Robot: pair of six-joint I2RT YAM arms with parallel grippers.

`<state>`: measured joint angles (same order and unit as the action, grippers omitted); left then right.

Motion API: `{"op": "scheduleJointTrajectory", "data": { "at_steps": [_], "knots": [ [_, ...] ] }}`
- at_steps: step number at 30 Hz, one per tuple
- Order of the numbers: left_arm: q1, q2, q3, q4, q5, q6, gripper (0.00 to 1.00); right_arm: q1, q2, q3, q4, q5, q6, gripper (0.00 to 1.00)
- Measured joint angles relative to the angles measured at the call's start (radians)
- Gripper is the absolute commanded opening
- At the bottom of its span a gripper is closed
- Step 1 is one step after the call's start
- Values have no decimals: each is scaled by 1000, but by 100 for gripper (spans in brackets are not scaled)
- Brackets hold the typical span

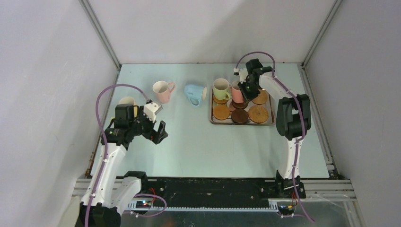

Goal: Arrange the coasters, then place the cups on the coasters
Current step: Place the cup on the coaster.

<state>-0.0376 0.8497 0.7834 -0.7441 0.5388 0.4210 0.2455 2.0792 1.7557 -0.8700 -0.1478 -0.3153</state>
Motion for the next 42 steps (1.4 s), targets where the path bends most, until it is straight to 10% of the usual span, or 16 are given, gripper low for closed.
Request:
{"op": "scheduleJointTrajectory", "data": {
  "at_steps": [42],
  "knots": [
    [2,-4,0,-3,15,7,98,-24,-14,3,-116,-48,-63,0]
  ]
}}
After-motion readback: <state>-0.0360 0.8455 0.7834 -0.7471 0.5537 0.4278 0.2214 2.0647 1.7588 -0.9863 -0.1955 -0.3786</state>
